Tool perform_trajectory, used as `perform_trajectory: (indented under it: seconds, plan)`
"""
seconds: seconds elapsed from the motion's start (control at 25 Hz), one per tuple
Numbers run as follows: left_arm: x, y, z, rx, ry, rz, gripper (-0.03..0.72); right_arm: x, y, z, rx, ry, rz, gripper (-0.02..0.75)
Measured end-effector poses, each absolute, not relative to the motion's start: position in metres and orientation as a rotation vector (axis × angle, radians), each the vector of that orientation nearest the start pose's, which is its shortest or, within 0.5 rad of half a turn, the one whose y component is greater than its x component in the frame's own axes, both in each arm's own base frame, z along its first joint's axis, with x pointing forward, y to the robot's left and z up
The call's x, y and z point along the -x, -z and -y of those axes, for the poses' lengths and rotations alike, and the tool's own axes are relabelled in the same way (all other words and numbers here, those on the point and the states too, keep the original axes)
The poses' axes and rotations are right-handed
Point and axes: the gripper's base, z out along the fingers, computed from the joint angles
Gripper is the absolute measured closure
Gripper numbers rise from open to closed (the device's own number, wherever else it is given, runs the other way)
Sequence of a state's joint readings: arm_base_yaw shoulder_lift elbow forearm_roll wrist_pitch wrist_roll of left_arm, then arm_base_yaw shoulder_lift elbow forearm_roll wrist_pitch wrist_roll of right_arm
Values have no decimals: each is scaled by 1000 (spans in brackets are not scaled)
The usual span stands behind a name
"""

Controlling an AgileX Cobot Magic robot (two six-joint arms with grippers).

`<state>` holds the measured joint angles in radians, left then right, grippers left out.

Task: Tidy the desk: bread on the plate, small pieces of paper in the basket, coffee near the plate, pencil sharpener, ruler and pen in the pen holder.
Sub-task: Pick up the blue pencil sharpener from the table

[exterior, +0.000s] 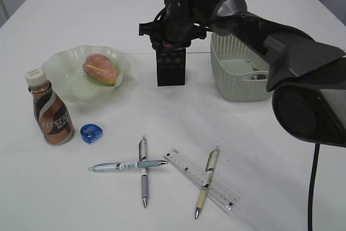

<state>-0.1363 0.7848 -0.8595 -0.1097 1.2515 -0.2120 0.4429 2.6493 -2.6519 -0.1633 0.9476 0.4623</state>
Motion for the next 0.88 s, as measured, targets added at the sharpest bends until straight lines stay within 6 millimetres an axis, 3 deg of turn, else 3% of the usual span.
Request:
perform_trajectory:
  seconds: [0.2,0.52,0.88]
  plan:
    - [-111,-332,25,113,262,-2673,265,-525,-200,-236,37,-215,-2405,380]
    - [-111,-332,25,113,262,-2673,265,-527,-202,-236,41,-225,-2381,239]
    - [-111,-332,25,113,262,-2673,265,-526,-202,-236,39,-217,-2392,234]
